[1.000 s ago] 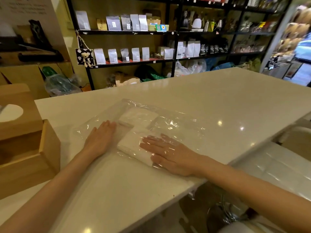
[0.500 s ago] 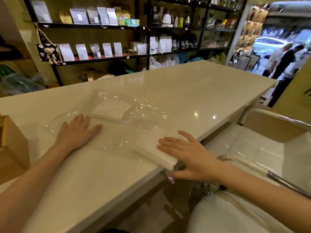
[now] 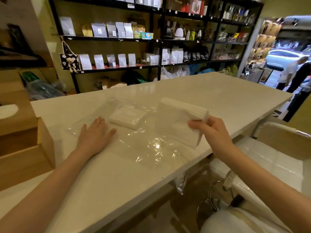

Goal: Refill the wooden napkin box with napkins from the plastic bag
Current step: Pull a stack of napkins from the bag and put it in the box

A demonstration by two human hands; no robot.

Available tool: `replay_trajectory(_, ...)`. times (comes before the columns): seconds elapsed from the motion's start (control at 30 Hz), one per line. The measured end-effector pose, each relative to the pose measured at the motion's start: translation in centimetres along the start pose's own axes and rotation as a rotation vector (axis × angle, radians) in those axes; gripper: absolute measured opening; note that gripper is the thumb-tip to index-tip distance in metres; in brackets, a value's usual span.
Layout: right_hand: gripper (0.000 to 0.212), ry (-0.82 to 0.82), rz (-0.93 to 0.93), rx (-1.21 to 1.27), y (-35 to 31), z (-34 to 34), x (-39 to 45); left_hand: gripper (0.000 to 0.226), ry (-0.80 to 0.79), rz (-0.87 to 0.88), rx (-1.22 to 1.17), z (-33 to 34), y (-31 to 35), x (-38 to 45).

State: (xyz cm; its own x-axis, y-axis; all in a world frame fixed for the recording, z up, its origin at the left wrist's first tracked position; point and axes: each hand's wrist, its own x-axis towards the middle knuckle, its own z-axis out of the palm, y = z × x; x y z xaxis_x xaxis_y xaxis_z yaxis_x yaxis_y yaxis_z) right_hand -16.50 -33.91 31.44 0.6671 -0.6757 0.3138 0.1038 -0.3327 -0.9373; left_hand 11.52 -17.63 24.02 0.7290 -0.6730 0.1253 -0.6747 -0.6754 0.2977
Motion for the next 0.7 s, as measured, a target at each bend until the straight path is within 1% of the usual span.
replay_trajectory(0.07, 0.017, 0.001, 0.056, 0.088, -0.2, 2.2, 1.6, 0.052, 0.179, 0.014, -0.151, -0.5, 0.6, -1.0)
replay_trajectory(0.13, 0.019, -0.028, 0.096, 0.132, 0.0, 4.6, 3.3, 0.027, 0.387, 0.012, -0.312, -2.0, 2.0, -2.0)
replay_trajectory(0.17, 0.019, -0.058, 0.109, 0.145, 0.1, 5.9, 4.0, 0.021, 0.427, -0.004, -0.392, -2.9, 2.8, -2.5)
replay_trajectory(0.2, 0.018, -0.094, 0.118, 0.156, 0.2, 7.2, 4.7, 0.024, 0.414, -0.026, -0.499, -4.0, 3.5, -2.9)
replay_trajectory(0.23, 0.016, -0.13, 0.124, 0.162, 0.2, 8.5, 5.2, 0.03, 0.346, -0.054, -0.656, -5.0, 4.2, -3.3)
replay_trajectory(0.27, 0.015, -0.165, 0.121, 0.159, 0.2, 9.8, 5.8, 0.036, 0.23, -0.085, -0.848, -6.1, 4.8, -3.6)
replay_trajectory(0.33, 0.016, -0.244, 0.082, 0.134, -0.2, 12.1, 6.6, 0.048, -0.066, -0.189, -1.177, -7.8, 5.2, -4.2)
replay_trajectory(0.37, 0.018, -0.293, 0.047, 0.123, -0.5, 13.1, 7.0, 0.059, -0.17, -0.24, -1.261, -8.4, 4.8, -4.5)
replay_trajectory(0.4, 0.019, -0.347, 0.004, 0.111, -0.8, 14.1, 7.3, 0.069, -0.223, -0.284, -1.307, -9.0, 4.1, -4.6)
replay_trajectory(0.47, 0.02, -0.456, -0.092, 0.104, -1.4, 15.8, 7.9, 0.087, -0.261, -0.358, -1.375, -10.0, 2.4, -4.8)
replay_trajectory(0.53, 0.025, -0.57, -0.206, 0.121, -1.8, 17.3, 8.6, 0.098, -0.274, -0.409, -1.437, -11.1, 0.6, -5.2)
replay_trajectory(0.63, 0.031, -0.746, -0.482, 0.003, -2.6, 19.6, 9.4, 0.103, -0.219, -0.492, -1.489, -12.6, -1.5, -6.2)
replay_trajectory(0.7, 0.038, -0.805, -0.707, -0.065, -3.2, 21.1, 9.7, 0.096, -0.156, -0.529, -1.564, -13.3, -2.5, -6.9)
